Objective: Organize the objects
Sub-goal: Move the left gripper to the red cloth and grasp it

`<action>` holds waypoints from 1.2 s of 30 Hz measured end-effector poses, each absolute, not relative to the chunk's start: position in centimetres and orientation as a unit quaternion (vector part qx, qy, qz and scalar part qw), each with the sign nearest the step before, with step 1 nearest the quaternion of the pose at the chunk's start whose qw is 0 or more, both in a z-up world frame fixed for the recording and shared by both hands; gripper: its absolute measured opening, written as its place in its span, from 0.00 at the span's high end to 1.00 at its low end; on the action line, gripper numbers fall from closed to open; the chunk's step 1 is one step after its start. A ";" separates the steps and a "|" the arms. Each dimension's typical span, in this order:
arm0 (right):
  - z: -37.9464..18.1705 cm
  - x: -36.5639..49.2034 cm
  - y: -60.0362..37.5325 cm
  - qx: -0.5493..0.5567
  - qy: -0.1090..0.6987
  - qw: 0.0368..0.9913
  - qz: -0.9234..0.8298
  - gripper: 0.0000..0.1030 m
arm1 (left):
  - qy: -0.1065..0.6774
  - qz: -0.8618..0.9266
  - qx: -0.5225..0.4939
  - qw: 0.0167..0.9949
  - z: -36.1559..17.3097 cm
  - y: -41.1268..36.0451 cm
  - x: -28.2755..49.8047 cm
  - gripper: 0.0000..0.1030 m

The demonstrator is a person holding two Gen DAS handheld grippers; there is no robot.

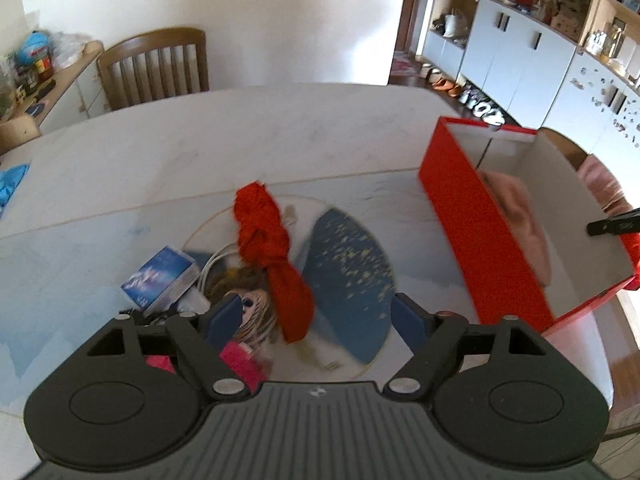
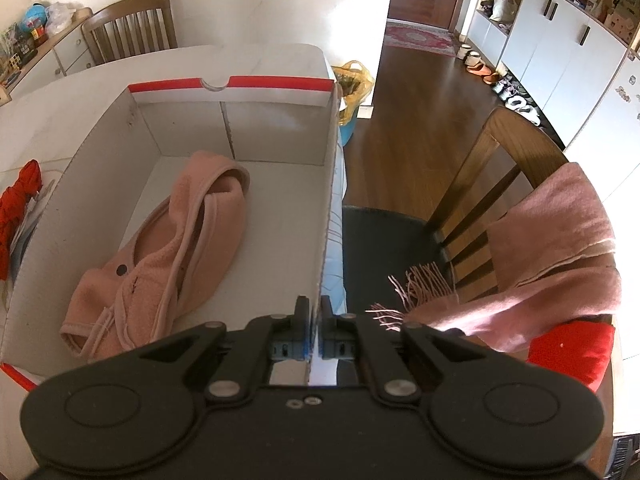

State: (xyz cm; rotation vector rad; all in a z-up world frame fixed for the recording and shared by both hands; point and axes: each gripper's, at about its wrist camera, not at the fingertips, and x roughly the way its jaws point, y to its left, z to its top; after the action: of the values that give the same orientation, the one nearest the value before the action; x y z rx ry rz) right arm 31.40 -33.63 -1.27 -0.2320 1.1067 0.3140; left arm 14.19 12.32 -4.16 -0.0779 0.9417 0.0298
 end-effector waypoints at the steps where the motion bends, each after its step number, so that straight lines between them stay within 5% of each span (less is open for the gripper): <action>1: -1.2 31.4 -33.6 -0.110 0.523 0.832 0.148 0.97 | 0.453 0.015 -0.036 0.891 -4.4 12.5 14.4 0.21; 23: -1.2 31.8 -33.4 -0.111 0.533 0.827 0.140 0.97 | 0.510 0.065 -0.033 0.857 -12.4 15.6 26.5 0.22; 29: -1.2 31.8 -33.3 -0.113 0.532 0.828 0.138 0.97 | 0.515 0.077 -0.034 0.853 -12.7 16.0 26.6 0.56; 36: -1.3 31.6 -33.2 -0.113 0.530 0.829 0.137 0.98 | 0.504 0.082 -0.047 0.859 -11.7 16.3 25.9 0.71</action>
State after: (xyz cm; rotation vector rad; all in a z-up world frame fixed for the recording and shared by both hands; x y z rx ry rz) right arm 31.64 -33.25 -1.29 -0.2388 1.1243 0.2905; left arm 25.94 16.34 -11.74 -0.0991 1.0581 0.1720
